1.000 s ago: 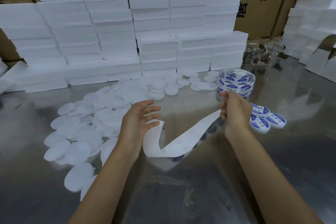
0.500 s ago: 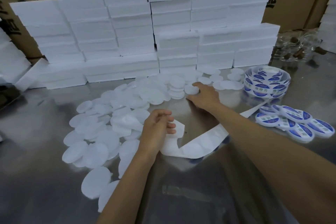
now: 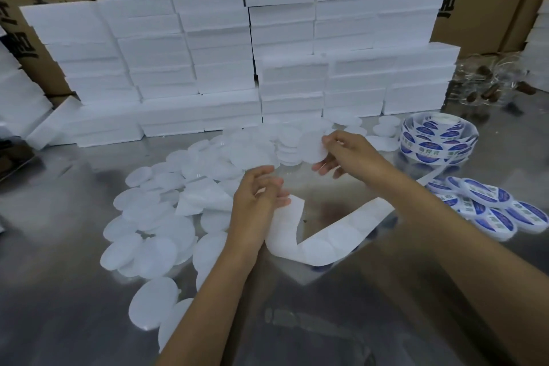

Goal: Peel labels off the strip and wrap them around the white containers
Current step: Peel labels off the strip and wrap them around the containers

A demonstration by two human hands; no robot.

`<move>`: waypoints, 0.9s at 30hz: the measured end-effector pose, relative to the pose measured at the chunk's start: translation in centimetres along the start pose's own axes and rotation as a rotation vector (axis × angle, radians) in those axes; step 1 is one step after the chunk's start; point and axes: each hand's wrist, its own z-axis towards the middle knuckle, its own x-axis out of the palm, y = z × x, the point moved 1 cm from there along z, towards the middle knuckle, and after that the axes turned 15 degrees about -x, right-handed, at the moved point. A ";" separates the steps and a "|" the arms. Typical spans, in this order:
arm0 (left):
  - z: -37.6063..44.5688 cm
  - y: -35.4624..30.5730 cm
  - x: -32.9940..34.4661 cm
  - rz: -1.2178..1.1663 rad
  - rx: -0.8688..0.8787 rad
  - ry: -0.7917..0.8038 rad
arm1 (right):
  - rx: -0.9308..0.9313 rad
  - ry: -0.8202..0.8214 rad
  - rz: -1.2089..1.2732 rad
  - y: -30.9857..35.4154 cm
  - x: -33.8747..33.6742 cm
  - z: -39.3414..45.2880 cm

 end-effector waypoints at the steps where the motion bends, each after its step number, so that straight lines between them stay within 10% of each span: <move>1: -0.3 -0.3 0.0 -0.015 0.015 0.036 | -0.033 0.075 0.052 1.0 0.0 -1.2; 11: -2.8 -1.6 0.5 -0.023 0.206 0.108 | -0.143 0.189 -0.064 4.7 0.4 -8.9; 16: -2.8 -1.9 -0.3 -0.115 0.143 0.106 | -0.166 0.695 -0.467 3.0 0.4 -12.4; 27: -2.8 -1.7 -0.5 0.122 0.189 0.154 | -0.049 0.259 0.069 2.2 1.8 -11.6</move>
